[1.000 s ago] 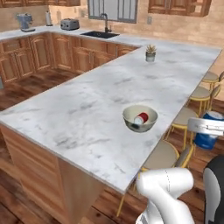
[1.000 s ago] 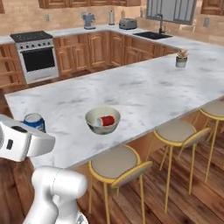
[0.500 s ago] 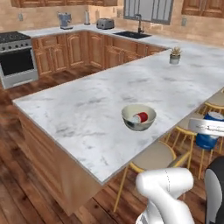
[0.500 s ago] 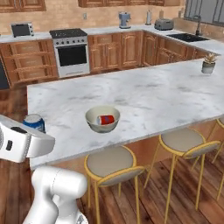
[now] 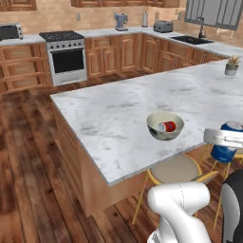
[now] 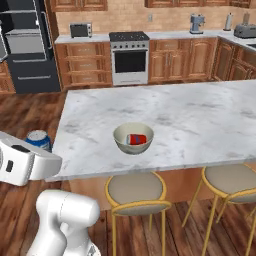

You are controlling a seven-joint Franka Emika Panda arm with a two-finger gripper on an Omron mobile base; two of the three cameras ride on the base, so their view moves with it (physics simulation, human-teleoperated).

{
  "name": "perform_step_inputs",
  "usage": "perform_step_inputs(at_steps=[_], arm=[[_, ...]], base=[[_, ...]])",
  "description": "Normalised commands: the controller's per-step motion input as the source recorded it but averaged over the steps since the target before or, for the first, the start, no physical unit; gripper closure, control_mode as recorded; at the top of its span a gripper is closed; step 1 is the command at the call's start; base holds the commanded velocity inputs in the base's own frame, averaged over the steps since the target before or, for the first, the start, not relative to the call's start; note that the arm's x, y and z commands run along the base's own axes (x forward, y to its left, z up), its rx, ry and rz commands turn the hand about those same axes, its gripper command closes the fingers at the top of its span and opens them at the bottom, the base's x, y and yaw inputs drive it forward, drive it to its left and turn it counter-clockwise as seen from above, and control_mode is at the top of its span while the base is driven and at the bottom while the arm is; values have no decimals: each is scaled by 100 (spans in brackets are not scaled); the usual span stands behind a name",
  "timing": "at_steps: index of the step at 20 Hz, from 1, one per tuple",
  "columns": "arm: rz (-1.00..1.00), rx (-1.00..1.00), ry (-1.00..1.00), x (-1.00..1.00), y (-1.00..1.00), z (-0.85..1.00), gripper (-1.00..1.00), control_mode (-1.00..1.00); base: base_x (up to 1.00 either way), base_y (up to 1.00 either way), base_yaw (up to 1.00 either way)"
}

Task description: Open the fridge, grab two sodas, and place both sodas inside the bowl with ice on the dining counter.

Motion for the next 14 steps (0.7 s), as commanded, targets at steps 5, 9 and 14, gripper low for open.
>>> perform_step_inputs(at_steps=[5,9,14], arm=[[0,0,0,0,0,0,100,100],[0,0,0,0,0,0,100,100],[0,0,0,0,0,0,100,100]], base=[[0,-63,43],[-8,-76,38],[-6,-79,37]])
